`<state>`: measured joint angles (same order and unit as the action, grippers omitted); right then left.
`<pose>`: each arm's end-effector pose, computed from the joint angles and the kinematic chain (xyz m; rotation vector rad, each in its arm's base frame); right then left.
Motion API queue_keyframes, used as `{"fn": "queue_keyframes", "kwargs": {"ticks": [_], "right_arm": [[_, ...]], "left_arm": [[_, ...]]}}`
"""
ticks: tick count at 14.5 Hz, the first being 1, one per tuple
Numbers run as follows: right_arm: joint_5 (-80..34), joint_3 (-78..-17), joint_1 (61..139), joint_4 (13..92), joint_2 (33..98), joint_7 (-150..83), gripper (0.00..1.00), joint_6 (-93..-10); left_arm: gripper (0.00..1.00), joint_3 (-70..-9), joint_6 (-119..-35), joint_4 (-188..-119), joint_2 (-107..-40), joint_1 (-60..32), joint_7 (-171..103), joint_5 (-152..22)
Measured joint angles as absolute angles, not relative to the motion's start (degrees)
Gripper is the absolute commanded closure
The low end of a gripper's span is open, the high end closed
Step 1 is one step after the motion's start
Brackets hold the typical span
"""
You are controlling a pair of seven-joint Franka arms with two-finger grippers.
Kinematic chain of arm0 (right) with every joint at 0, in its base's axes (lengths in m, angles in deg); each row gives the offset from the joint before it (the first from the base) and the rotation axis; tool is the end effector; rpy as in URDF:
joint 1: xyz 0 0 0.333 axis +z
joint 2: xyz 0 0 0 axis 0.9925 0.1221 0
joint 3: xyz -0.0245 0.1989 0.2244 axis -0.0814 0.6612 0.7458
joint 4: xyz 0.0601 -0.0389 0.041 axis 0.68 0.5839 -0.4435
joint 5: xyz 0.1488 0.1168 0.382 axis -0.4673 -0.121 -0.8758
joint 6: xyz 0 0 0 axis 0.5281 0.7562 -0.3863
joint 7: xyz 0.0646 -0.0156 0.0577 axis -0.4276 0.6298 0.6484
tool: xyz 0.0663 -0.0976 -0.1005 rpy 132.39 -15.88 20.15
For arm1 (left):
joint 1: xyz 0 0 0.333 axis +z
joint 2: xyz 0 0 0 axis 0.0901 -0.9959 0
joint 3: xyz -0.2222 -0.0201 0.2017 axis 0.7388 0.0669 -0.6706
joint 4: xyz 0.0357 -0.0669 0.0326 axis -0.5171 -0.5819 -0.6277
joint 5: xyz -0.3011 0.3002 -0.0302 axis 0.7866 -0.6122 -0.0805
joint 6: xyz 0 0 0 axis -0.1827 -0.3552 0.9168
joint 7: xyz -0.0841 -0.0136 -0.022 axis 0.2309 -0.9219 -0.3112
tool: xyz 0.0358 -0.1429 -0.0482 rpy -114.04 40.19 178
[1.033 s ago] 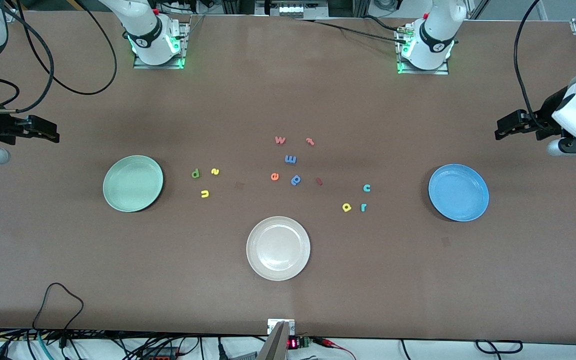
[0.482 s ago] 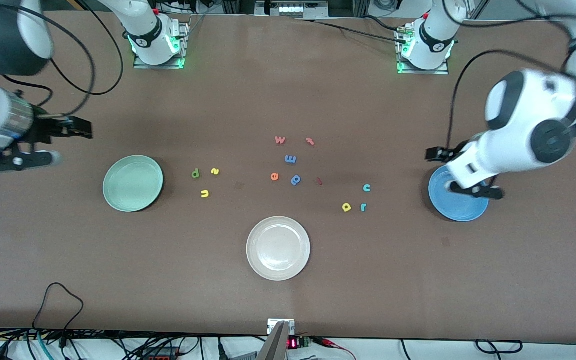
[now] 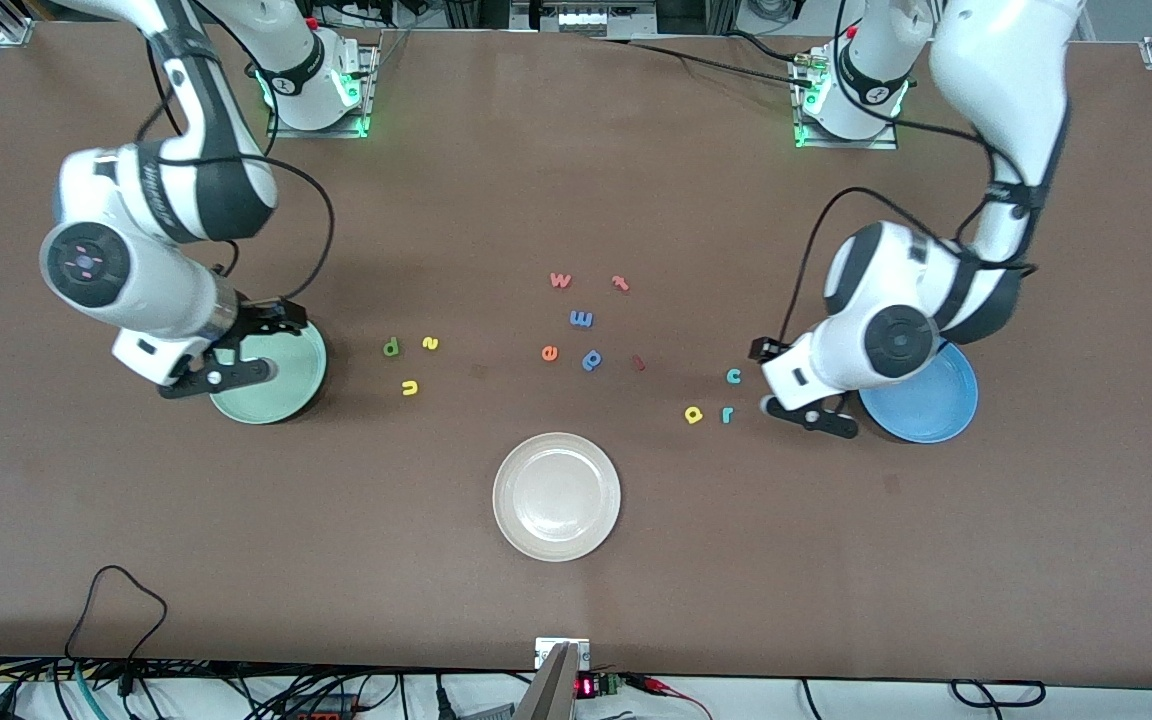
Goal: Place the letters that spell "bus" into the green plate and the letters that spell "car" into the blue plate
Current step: 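Lower the left gripper to teal letters while the right gripper reaches yellow letters, then grasp a teal letter with the left gripper while the right gripper grasps yellow u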
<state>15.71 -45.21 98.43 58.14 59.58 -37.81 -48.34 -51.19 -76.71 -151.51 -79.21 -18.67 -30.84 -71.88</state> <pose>0.6162 0.1272 0.2757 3.0408 0.3637 -0.2567 0.6136 -0.2269 0.1777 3.0471 -0.4010 -0.3683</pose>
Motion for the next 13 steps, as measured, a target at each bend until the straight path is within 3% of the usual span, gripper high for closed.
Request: {"fn": "queue_keyframes", "kwargs": {"ticks": [2, 3, 13], "right_arm": [[15.58, -45.17, 100.31, 58.33, 61.91, -40.49, 0.46, -51.63], [15.27, -45.15, 101.25, 58.36, 63.04, -41.84, 0.51, -53.18], [12.26, -45.11, 106.86, 58.35, 71.27, -48.22, 0.52, -64.54]], "left_arm": [[0.15, -51.18, -80.06, -151.43, -82.48, -19.63, -31.64, -71.88], [0.15, -51.18, -81.7, -151.37, -84.0, -19.68, -31.76, -71.88], [0.32, -51.14, -84.28, -151.01, -87.89, -21.87, -35.72, -71.88]]}}
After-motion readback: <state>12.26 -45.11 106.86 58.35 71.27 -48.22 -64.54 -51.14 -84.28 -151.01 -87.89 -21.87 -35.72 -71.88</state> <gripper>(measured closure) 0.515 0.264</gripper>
